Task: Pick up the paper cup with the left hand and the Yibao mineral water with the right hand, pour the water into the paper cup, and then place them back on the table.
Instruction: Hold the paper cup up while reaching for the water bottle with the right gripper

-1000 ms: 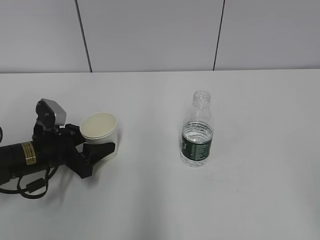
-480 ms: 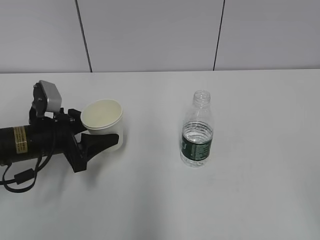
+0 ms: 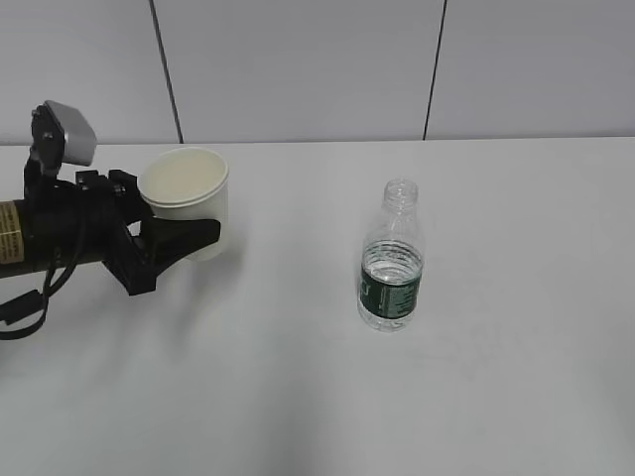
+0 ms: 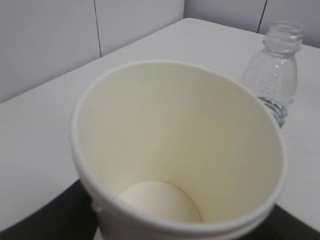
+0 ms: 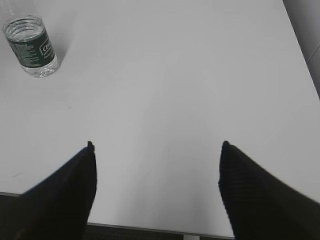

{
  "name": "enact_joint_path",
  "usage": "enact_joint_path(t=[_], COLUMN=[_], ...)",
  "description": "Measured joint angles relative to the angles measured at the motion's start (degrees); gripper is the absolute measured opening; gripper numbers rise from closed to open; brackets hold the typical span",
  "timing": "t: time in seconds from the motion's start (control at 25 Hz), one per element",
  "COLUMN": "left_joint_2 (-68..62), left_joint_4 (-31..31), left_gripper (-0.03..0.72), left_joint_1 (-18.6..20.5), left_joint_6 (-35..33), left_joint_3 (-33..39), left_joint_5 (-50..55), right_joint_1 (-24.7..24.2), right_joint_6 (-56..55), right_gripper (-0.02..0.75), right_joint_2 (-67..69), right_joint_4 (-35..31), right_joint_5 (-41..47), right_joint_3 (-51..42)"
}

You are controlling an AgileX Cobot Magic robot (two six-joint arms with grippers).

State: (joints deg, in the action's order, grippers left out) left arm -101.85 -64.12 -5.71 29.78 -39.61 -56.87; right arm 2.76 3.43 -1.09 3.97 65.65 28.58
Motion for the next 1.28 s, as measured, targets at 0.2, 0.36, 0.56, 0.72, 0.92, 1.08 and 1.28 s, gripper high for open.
enact_joint_path(t=[0.2,0.36,0.56,0.72,0.92,1.08,1.28], left_joint_2=[1.6,1.6,1.6,1.6,1.6,1.6,1.6], left_joint_4=[-1.6,-2.2,-2.5,-2.5,-3.3,-4.6,-5.8], left_gripper=[0.438,0.438,0.438,0.437,0.437,0.437,0.437], left_joint_1=[-1.2,-2.4,-2.5,-2.5,-2.5,-2.5,-2.5], left_joint_6=[3.9,4.4,4.5,4.5,5.2,7.3,7.5], left_joint_3=[0.2,0.2,0.2,0.2,0.2,0.2,0.2], left_joint_5=[0.8,1.4,1.8,1.8,1.5,1.5,-0.4], right_joint_1=[0.0,0.0,0.0,0.0,0.0,0.0,0.0], right_joint_6=[0.0,0.0,0.0,0.0,0.0,0.0,0.0], right_gripper=[0.592,0.592,0.592,0.592,0.592,0.592,0.592], right_joint_2=[0.0,0.0,0.0,0.0,0.0,0.0,0.0], right_joint_4=[0.0,0.0,0.0,0.0,0.0,0.0,0.0], right_joint_5=[0.0,0.0,0.0,0.0,0.0,0.0,0.0], right_joint_3=[0.0,0.0,0.0,0.0,0.0,0.0,0.0])
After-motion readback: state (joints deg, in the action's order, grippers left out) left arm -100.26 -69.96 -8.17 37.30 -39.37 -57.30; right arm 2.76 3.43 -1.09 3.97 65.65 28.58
